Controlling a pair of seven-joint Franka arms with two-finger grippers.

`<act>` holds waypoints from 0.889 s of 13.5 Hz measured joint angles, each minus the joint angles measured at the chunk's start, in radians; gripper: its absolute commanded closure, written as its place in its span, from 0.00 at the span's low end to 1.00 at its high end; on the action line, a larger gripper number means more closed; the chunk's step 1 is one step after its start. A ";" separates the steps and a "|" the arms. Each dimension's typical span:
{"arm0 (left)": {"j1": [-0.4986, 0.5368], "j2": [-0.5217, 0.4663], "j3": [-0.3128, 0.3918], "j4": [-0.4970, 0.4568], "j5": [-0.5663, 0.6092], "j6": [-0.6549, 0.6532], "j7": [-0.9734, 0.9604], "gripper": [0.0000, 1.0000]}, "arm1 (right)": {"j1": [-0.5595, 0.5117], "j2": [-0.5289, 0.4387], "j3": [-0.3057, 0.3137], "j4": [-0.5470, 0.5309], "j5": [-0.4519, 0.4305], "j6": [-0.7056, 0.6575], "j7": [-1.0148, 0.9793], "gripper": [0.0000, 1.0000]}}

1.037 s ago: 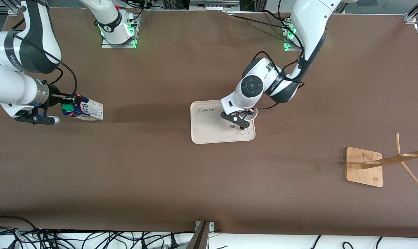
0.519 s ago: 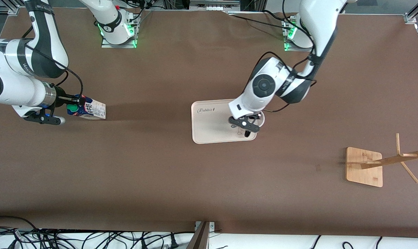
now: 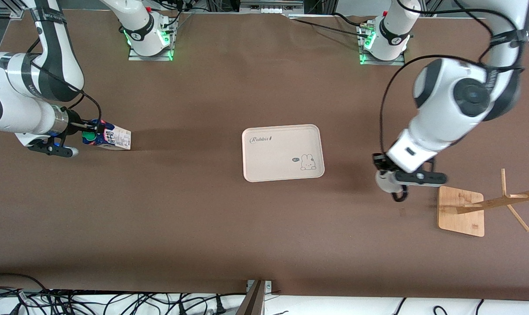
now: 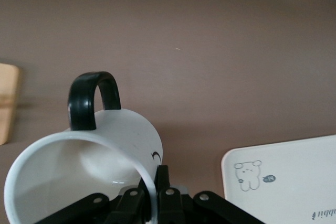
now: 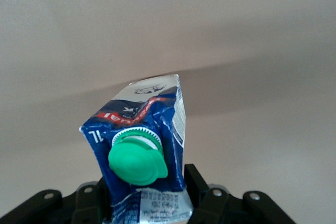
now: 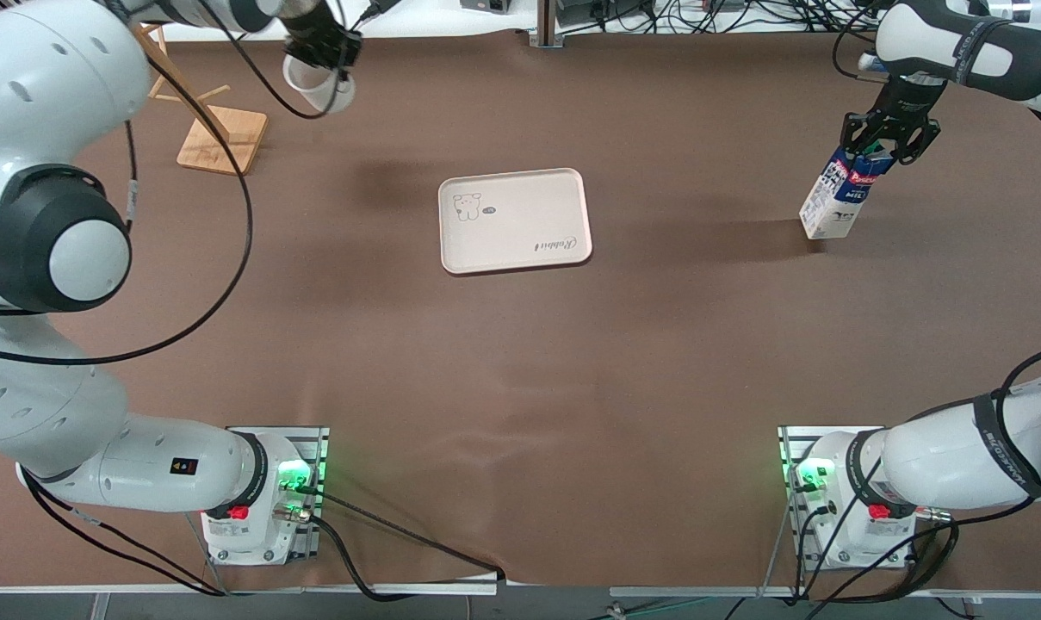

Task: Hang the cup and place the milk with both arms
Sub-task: 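Carry the mug to the wooden stand with the left gripper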

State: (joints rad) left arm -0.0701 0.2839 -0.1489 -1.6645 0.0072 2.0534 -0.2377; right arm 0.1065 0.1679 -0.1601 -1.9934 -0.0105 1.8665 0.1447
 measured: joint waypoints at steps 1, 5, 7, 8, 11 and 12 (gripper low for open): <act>0.011 -0.007 0.021 0.027 0.000 -0.035 0.000 1.00 | 0.000 0.000 0.000 -0.011 0.000 0.017 0.000 0.45; 0.035 -0.012 0.130 0.100 0.000 -0.108 0.095 1.00 | 0.000 0.000 0.000 -0.050 0.000 0.083 0.000 0.32; 0.049 -0.011 0.161 0.102 0.000 -0.111 0.120 1.00 | 0.000 0.000 0.000 -0.061 0.000 0.104 -0.001 0.00; 0.050 -0.010 0.174 0.102 0.000 -0.111 0.127 1.00 | 0.000 0.000 0.000 -0.061 0.000 0.105 0.000 0.00; 0.051 -0.007 0.205 0.102 0.000 -0.111 0.185 1.00 | 0.000 -0.014 0.000 -0.049 0.000 0.077 0.000 0.00; 0.053 -0.006 0.219 0.102 0.000 -0.111 0.211 1.00 | 0.000 -0.023 0.000 -0.031 0.000 0.054 0.000 0.00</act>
State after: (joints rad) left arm -0.0167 0.2780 0.0697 -1.5626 0.0072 1.9421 -0.0270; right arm 0.1066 0.1448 -0.1598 -2.0246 -0.0105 1.9209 0.1447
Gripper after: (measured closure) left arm 0.938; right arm 0.000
